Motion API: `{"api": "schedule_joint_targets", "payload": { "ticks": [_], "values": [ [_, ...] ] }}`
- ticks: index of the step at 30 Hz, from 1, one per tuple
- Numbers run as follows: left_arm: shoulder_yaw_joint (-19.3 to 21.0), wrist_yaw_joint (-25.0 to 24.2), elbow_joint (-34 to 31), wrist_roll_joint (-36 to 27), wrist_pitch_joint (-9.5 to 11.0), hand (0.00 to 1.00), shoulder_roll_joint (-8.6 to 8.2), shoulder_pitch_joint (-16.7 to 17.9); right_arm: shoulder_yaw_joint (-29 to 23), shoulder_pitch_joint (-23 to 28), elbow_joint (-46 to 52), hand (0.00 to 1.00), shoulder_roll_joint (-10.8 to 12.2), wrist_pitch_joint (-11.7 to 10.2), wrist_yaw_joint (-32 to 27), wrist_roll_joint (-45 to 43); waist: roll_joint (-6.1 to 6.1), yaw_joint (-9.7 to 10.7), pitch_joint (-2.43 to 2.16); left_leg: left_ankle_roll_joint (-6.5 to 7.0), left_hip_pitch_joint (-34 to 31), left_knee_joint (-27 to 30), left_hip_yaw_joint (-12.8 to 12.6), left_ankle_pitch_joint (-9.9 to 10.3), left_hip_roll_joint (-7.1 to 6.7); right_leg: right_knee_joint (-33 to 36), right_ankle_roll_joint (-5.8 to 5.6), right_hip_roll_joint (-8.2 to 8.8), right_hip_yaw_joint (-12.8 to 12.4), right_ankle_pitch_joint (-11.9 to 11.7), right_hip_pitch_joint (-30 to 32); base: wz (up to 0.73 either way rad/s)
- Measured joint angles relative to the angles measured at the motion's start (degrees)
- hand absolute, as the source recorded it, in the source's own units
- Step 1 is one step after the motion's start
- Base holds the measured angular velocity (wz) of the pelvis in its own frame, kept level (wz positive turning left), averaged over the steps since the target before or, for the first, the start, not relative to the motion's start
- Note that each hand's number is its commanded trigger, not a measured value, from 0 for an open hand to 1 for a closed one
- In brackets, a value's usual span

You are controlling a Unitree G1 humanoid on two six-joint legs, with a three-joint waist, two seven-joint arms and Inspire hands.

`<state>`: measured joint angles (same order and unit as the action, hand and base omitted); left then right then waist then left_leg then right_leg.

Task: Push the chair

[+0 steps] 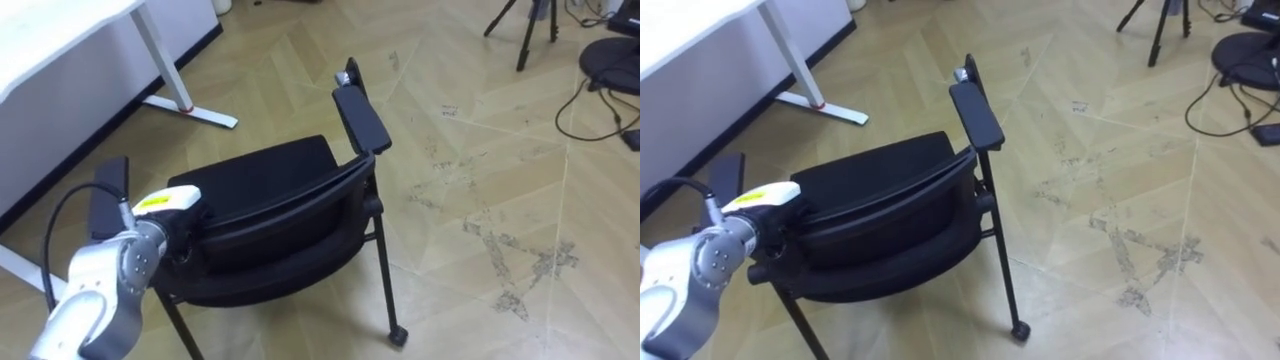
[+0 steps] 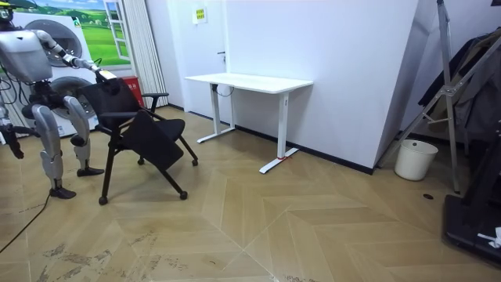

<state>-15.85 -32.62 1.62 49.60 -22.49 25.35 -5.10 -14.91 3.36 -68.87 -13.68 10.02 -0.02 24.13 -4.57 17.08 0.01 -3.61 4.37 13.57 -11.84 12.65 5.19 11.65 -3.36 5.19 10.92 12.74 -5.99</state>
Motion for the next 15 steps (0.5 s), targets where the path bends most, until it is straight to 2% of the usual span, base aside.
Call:
{"api": "schedule_joint_targets", "payload": {
  "ticks": [3,5,7,12,15],
  "values": [
    [-0.1,0.0,0.0,-0.1,0.0,1.0,-0.35,0.1,0.0,0.0,0.9,0.0,0.0,-0.1,0.2,-0.3,-0.96,0.0,0.09,0.0,0.0,-0.1,0.0,0.0,-0.02,0.0,0.0,0.0,0.0,0.0,0.0,0.0],
    [-0.2,0.8,-0.2,-0.4,0.3,1.0,-0.48,0.3,0.2,-0.1,2.2,0.0,-0.1,-0.1,0.1,-2.1,-1.47,-0.2,0.32,0.0,0.0,-0.1,-0.2,0.0,-0.01,0.0,0.01,0.0,-0.1,0.0,0.1,0.0],
    [-0.1,1.0,-0.3,-0.3,0.3,1.0,-0.82,0.3,0.3,-0.3,2.6,0.0,-0.1,-0.4,0.1,-4.9,-1.53,-0.2,0.36,0.0,0.0,-0.2,-0.3,0.0,-0.02,0.0,0.0,0.02,-0.1,0.0,0.1,0.0],
    [0.0,1.3,-0.3,-0.3,0.5,1.0,-0.92,0.2,0.6,-0.4,6.2,0.0,-0.2,-0.5,-0.6,-18.3,-1.49,-0.5,0.39,0.0,-0.3,-0.2,-0.8,0.0,-0.01,0.2,0.0,0.05,-0.4,0.0,0.6,-0.02],
    [0.0,1.7,-0.3,-0.3,0.9,1.0,-0.88,-0.5,3.5,-0.3,11.1,0.0,-1.3,-0.6,-1.5,-23.8,-1.21,-1.4,0.57,0.0,-0.7,-0.2,-2.0,0.0,-0.01,1.1,-0.01,0.3,-0.7,0.0,1.6,-0.09]
  ]
}}
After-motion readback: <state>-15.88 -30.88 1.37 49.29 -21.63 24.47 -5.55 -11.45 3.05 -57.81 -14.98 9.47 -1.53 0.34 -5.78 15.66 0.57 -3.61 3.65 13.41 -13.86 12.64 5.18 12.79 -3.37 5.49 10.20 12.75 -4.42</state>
